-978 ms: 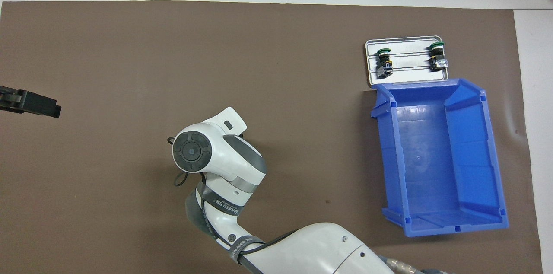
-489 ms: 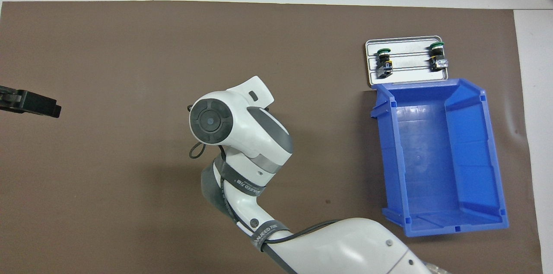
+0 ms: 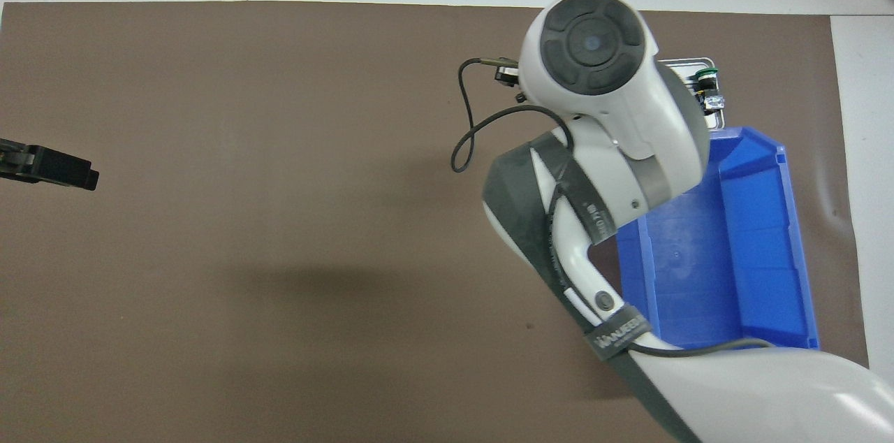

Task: Place and press button with both arms

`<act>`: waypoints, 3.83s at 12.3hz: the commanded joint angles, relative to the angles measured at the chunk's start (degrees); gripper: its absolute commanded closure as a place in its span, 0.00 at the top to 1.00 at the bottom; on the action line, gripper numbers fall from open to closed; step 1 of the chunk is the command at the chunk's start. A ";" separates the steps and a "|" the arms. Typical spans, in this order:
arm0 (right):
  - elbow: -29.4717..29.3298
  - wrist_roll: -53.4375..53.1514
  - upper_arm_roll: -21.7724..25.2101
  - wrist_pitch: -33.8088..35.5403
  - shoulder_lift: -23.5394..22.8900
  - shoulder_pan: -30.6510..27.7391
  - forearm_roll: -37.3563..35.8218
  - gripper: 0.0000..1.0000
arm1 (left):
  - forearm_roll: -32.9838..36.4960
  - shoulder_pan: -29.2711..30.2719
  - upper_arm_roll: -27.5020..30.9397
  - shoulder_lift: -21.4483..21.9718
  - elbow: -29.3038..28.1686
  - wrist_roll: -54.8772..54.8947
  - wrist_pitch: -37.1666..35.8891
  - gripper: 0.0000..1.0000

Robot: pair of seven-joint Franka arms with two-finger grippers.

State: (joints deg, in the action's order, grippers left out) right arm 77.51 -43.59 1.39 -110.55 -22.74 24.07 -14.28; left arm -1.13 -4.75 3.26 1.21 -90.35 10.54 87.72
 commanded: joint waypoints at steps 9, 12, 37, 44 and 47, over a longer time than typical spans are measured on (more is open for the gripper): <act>41.37 17.99 -1.21 -20.37 24.48 -18.70 4.34 0.16 | 1.05 0.79 -0.62 1.78 -2.02 0.01 0.52 1.00; 47.20 25.20 -1.12 -25.66 25.99 -22.65 8.91 0.15 | 1.05 0.79 -0.62 1.78 -2.02 0.01 0.52 1.00; 59.86 27.94 -1.12 -54.33 13.07 -25.03 9.71 0.25 | 1.05 0.79 -0.62 1.78 -2.02 0.01 0.52 1.00; 59.78 27.50 -1.12 -54.33 12.81 -24.77 9.71 0.79 | 1.05 0.79 -0.62 1.78 -2.02 0.01 0.52 1.00; 58.90 27.76 -1.30 -53.28 14.73 -24.77 9.71 0.92 | 1.05 0.79 -0.62 1.78 -2.02 0.01 0.52 1.00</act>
State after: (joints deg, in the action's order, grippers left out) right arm 136.35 -15.65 0.54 -163.90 -9.56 -0.50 -5.65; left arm -1.13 -4.75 3.26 1.21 -90.36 10.54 87.72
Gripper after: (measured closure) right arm 0.154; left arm 0.000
